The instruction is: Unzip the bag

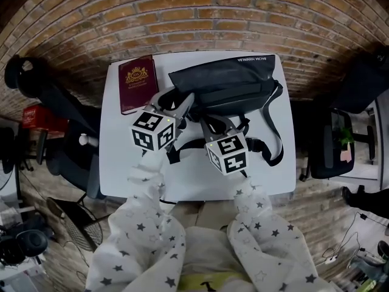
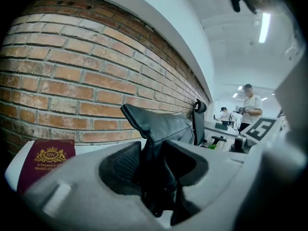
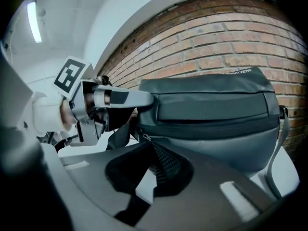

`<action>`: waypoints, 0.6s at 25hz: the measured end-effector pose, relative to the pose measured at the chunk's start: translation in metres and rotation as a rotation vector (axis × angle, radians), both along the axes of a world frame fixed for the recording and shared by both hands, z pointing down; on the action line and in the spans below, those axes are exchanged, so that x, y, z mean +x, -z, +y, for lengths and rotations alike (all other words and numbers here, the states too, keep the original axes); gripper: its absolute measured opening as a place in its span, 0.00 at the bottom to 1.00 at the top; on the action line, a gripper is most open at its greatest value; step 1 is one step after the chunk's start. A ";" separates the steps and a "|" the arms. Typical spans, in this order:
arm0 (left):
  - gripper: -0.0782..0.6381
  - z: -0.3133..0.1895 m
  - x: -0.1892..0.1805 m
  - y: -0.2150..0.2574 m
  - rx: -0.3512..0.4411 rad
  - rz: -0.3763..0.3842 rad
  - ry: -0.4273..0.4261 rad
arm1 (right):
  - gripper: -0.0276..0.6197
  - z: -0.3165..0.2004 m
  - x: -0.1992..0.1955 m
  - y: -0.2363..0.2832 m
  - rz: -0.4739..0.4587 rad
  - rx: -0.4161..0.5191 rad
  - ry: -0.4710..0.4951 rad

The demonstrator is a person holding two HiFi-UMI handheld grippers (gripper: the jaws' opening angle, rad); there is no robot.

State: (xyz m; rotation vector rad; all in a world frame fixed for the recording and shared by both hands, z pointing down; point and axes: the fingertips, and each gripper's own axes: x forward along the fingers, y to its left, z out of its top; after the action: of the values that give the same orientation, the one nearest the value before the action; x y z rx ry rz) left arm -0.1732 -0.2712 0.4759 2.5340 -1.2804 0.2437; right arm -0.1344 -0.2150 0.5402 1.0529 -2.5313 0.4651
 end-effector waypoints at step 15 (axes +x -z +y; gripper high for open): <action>0.31 0.000 -0.001 -0.001 0.001 0.012 -0.010 | 0.06 -0.008 0.011 0.000 0.057 0.007 0.002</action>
State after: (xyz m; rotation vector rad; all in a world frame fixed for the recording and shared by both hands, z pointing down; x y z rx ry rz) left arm -0.1741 -0.2713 0.4770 2.5394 -1.2643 0.2302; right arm -0.1237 -0.2232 0.5406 1.0508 -2.4854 0.4196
